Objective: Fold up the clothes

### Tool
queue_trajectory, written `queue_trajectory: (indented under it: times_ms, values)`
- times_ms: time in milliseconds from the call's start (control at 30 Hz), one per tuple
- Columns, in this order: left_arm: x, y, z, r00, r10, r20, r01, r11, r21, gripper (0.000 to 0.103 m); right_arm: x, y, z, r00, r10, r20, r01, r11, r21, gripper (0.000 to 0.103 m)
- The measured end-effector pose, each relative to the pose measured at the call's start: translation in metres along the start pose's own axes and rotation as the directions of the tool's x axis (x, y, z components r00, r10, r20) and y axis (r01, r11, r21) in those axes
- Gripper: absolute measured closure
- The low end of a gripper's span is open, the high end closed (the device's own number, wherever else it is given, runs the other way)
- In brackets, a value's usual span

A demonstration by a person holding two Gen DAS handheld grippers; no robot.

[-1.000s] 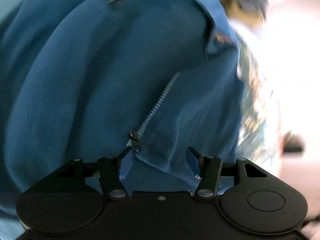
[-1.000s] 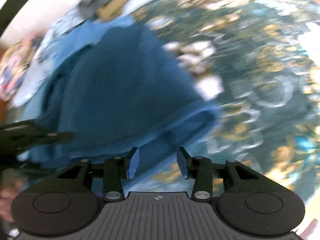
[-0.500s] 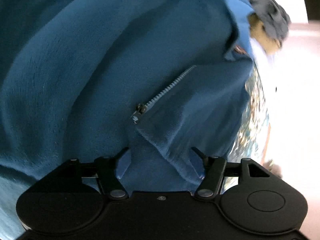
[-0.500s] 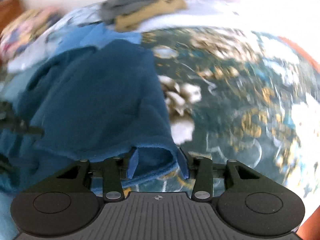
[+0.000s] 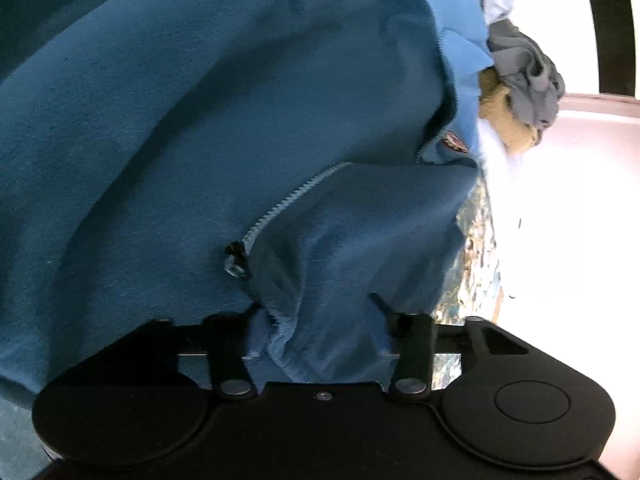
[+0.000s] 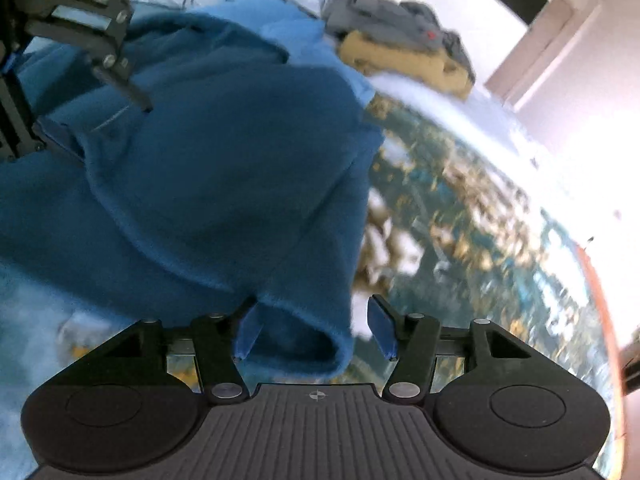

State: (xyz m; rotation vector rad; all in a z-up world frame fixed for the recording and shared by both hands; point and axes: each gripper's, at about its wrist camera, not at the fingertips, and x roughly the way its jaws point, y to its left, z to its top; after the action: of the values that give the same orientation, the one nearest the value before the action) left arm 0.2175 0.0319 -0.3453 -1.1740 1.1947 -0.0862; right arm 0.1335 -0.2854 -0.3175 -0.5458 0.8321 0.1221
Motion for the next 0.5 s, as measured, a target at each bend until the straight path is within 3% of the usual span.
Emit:
queue_trajectory:
  times_ms: [33, 100, 167, 233, 300, 400, 500]
  values:
    - [0.002, -0.001, 0.001, 1.0, -0.004, 0.0, 0.004, 1.0, 0.002, 0.066, 0.0, 0.0, 0.003, 1.0, 0.016, 0.016, -0.016, 1.0, 0.007, 0.051]
    - [0.003, 0.001, 0.001, 1.0, -0.014, -0.001, 0.014, 1.0, -0.01, 0.066, 0.001, -0.004, 0.006, 0.996, 0.086, 0.026, -0.087, 0.995, 0.05, 0.076]
    - [0.004, 0.005, 0.001, 1.0, -0.02, 0.001, 0.02, 0.999, -0.035, 0.066, 0.003, -0.008, 0.006, 0.992, 0.125, 0.02, -0.126, 0.988, 0.094, 0.088]
    - [0.001, 0.005, -0.001, 1.0, -0.008, 0.015, 0.008, 1.0, -0.026, 0.085, -0.001, -0.015, 0.006, 0.991, 0.129, 0.039, -0.133, 0.981, 0.141, 0.092]
    - [-0.001, 0.004, -0.006, 1.0, 0.002, 0.018, -0.002, 1.0, -0.01, 0.092, -0.008, -0.031, 0.005, 0.99, 0.121, 0.067, -0.134, 0.957, 0.257, 0.095]
    - [0.004, 0.007, -0.023, 0.996, -0.058, -0.066, 0.056, 0.998, -0.034, 0.092, -0.019, -0.06, -0.001, 0.996, 0.041, 0.081, -0.071, 0.901, 0.428, 0.099]
    - [0.014, 0.0, -0.051, 0.984, -0.065, -0.169, 0.068, 0.998, 0.016, 0.092, -0.022, -0.086, -0.012, 0.998, -0.035, 0.049, 0.002, 0.836, 0.549, 0.099]
